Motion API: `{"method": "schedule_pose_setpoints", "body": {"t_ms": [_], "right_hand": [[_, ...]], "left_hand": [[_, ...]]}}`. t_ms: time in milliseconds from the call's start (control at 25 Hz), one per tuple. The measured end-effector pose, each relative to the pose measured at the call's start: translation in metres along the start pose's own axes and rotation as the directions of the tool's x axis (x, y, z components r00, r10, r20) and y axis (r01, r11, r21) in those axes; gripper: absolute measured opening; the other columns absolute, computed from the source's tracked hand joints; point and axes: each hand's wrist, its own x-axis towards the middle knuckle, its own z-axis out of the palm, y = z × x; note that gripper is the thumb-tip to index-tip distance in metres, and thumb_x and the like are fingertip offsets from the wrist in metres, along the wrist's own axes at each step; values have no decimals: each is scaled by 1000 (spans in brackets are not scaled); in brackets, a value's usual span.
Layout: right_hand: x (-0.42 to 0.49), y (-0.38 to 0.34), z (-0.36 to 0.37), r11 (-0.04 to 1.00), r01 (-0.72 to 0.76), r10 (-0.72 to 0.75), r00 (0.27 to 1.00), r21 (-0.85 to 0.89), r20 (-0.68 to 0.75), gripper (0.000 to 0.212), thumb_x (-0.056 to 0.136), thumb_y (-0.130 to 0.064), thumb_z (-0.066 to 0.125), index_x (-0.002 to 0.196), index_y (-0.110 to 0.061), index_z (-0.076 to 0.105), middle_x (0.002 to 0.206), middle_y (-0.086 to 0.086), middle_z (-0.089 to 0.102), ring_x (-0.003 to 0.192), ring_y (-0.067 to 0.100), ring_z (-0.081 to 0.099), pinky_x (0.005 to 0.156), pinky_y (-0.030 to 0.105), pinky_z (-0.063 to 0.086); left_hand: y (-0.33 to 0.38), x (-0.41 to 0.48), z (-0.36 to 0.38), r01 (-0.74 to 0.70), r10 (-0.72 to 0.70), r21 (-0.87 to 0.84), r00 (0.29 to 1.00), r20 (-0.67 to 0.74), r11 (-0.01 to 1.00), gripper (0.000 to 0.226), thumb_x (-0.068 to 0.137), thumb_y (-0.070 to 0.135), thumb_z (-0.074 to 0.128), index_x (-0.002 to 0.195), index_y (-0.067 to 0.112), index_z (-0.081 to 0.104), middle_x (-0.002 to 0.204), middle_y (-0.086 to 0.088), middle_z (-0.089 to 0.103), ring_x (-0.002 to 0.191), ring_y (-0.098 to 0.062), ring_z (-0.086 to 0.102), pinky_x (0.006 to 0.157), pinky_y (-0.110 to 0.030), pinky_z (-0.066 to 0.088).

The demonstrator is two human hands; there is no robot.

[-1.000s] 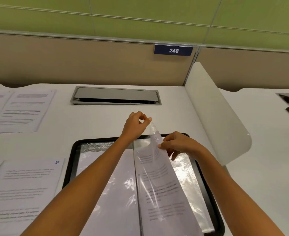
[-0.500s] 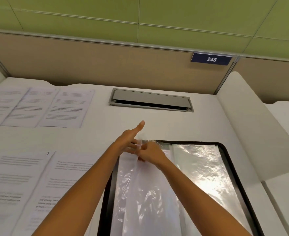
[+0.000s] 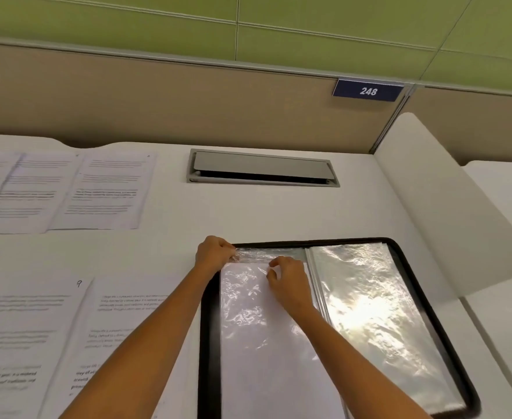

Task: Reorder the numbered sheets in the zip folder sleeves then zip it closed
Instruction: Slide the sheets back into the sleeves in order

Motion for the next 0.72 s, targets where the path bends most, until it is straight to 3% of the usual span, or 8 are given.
{"method": "schedule_pose_setpoints", "body": {"t_ms": [80,160,240,360,440,560,720], "right_hand": [[-5,21,2,996,3,-5,1000,-89,-19,33,92,-26,54,121,-11,62,130,7,58,126,26,48,102,34,40],[-17,33,9,969,36,-31,999,-245,26,59,94,-49,35,140,-15,48,152,7,38,143,26,29,115,35,24],[-26,35,21,925,87,-65,995,-369,72,80,87,-62,8,151,-20,29,161,6,15,150,25,9,119,39,10],[-40,22,44,891,163,-126,985,-424,114,73,93,-63,4,155,-25,9,162,3,-8,149,22,-11,120,41,-6],[-48,13,60,875,239,-200,970,-421,136,65,98,-57,9,155,-26,11,162,3,-7,150,23,-9,120,40,-7],[-58,3,82,830,366,-306,930,-420,205,60,102,-53,18,153,-23,22,162,8,12,149,25,8,115,43,6],[-64,-19,100,775,524,-468,851,-354,237,56,104,-48,21,153,-21,23,161,4,16,149,18,6,116,40,7]], "left_hand": [[-3,1,-1,-24,25,25,1000,-12,999,6,83,10,71,88,9,73,75,1,68,74,-12,66,74,-28,55],[-5,0,-3,-54,57,78,998,-30,996,7,84,9,68,88,13,73,70,8,63,64,-5,60,60,-19,48],[-8,2,-10,-52,56,80,997,-49,995,15,82,6,68,84,20,71,74,6,64,69,-13,63,66,-26,54],[-13,8,-21,-30,31,16,997,-75,999,18,79,5,70,82,23,67,83,-4,70,73,-21,69,72,-38,61],[-16,9,-30,-32,31,-5,992,-118,999,14,83,5,67,87,18,67,84,-6,71,73,-21,70,74,-40,61],[-25,4,-48,-13,10,-13,979,-203,1000,14,87,8,65,86,22,64,91,-7,72,81,-21,70,78,-41,60],[-44,-1,-81,0,6,16,942,-337,1000,17,89,12,64,104,21,63,103,-7,71,90,-22,68,82,-40,58]]}}
